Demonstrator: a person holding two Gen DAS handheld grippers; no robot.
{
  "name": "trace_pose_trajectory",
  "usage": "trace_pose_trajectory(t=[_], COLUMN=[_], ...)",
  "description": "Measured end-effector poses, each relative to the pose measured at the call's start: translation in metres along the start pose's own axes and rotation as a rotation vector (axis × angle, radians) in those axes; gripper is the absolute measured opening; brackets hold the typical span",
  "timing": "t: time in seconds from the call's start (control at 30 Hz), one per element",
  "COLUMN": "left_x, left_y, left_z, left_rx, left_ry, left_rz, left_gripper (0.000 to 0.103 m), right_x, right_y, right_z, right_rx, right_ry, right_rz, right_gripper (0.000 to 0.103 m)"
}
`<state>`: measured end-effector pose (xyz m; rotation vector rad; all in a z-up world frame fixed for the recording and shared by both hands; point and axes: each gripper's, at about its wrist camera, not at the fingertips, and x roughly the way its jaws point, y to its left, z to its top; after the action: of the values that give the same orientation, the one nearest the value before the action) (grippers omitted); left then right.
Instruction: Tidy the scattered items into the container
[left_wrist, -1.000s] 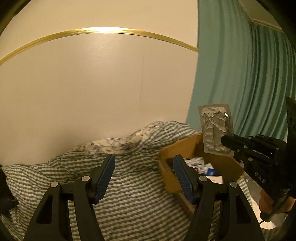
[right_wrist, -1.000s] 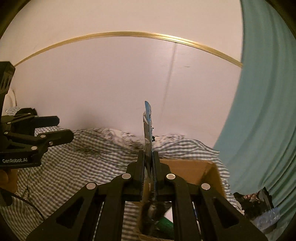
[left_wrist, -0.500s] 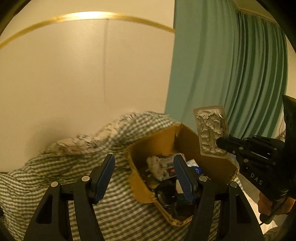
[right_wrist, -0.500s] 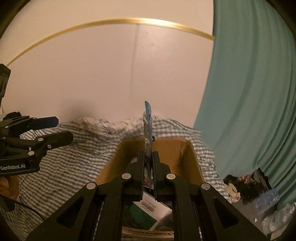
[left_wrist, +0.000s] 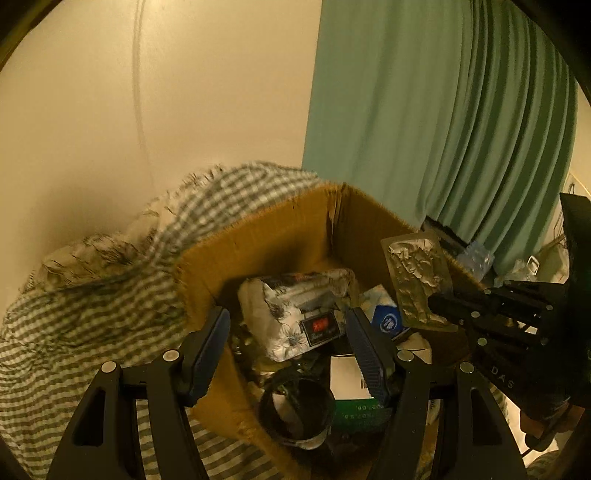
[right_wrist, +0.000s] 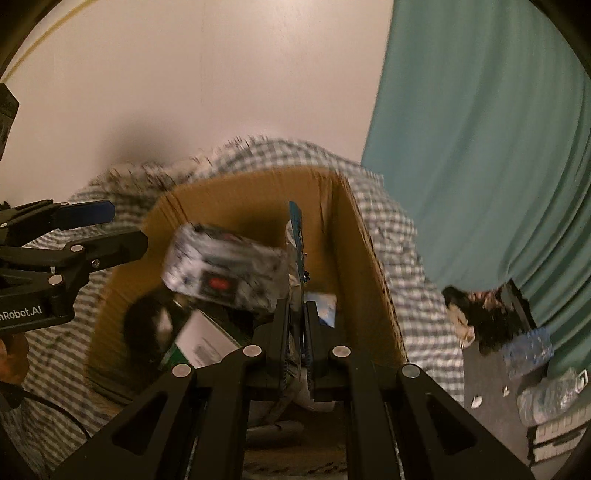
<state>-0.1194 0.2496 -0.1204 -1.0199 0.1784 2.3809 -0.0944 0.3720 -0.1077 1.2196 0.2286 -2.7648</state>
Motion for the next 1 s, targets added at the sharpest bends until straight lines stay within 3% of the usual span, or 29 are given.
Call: trace_pose_trajectory(t=[0.33,0.43,0.53,0.7,0.77,1.0], left_x=[0.015,0.001,-0.015,-0.058,-0.077,-0.149], left_y=[-0.006,-0.004,-0.002,0.008,0.012,0.03], left_z=[-0.003,0.001,0.006,0.013,0.015,0.008], left_rx=[-0.002,-0.008,-0.008,-0.03,-0.045,-0.081], left_ry=[0.038,0.014,-0.015,-0.074,-0.099,-0.191], left_rz=[0.0,0.003,0.014,0.032,0.038,0.091], left_gripper=[0.068,0.068,0.068,0.069,0.071,0.076], right_x=[0.021,0.015,0.001,-0.035,-0.051,-0.106], right_y=[-0.003,-0.004,-0.002,0.005,0.01,0.04], right_z=[-0.01,-0.009,-0.005,0.008,0.012,0.028], right_rx=[0.008,0.024,0.041,0.048,0.064,0.089], right_ry=[0.049,0.043,0.007,-0.09,-0.133,-0.242], right_rz=[0.019,0.028,0.025,-0.005,-0.021,0.005], right_gripper=[0.008,0.017,0.039,0.046,0.059,0.065])
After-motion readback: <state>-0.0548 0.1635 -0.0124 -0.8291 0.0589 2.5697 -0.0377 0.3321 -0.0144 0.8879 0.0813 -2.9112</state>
